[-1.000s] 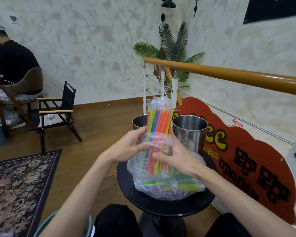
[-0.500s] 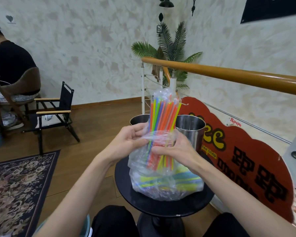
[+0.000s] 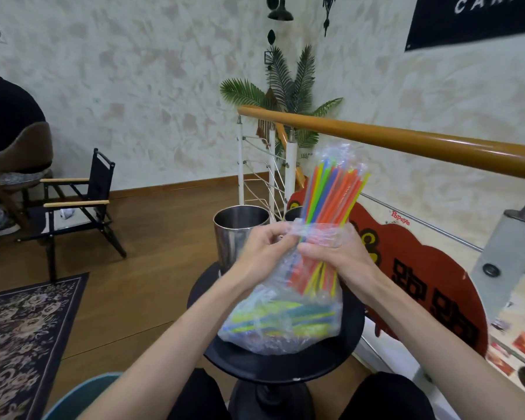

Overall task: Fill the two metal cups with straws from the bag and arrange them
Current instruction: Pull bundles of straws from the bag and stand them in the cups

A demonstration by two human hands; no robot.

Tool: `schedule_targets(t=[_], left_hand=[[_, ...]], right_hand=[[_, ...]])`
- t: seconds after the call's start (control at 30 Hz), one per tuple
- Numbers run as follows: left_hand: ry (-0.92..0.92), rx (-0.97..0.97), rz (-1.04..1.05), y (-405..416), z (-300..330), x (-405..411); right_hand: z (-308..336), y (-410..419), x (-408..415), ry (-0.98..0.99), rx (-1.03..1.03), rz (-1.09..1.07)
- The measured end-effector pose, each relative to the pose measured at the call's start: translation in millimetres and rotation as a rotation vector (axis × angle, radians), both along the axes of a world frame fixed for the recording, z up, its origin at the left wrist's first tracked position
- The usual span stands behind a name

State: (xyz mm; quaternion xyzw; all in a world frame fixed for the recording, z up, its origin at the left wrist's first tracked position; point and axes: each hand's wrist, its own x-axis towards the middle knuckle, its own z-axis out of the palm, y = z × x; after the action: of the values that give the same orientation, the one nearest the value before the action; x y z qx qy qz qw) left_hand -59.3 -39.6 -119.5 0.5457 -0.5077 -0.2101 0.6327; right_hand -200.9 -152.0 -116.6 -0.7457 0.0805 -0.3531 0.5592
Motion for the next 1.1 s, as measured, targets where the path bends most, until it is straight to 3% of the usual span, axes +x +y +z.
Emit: schedule_targets(t=[0.13, 0.33, 0.4, 0.5, 0.57, 0.67, 1.0, 1.1], left_hand=[[-0.178, -0.007, 0.015, -23.9, -11.0, -30.2], [-0.756, 0.207, -0.030, -47.9, -16.8, -38.9], [-0.852, 0.240, -0.037, -56.0, -7.5, -39.7], [-0.747, 0.186, -0.067, -66.6, 3.7, -38.0], [-0.592, 0.214, -0.104, -71.1, 6.8, -33.4], [-0.522, 0.267, -0.082, -76.1, 5.6, -26.4], [-0.708, -0.015, 0.372, -90.4, -7.4, 5.6], [-0.675, 0.061, 0.451, -92.1, -15.1, 17.0]], right_hand=[[-7.7, -14.8, -25.1, -0.025, 0.014, -0.128], [-21.0, -44.9, -57.8, 0.039, -0.045, -0.296], [-18.3, -56.8, -59.6, 0.094, -0.081, -0.325], [-5.7, -74.6, -56.7, 0.172, -0.139, -0.337], [4.6, -82.5, -55.9, 0.229, -0.167, -0.346], [13.0, -91.9, -55.9, 0.292, -0.198, -0.313], [47.7, -137.9, -39.9, 0.783, -0.381, -0.276], [67.9, -140.7, -30.8, 0.948, -0.375, -0.193]])
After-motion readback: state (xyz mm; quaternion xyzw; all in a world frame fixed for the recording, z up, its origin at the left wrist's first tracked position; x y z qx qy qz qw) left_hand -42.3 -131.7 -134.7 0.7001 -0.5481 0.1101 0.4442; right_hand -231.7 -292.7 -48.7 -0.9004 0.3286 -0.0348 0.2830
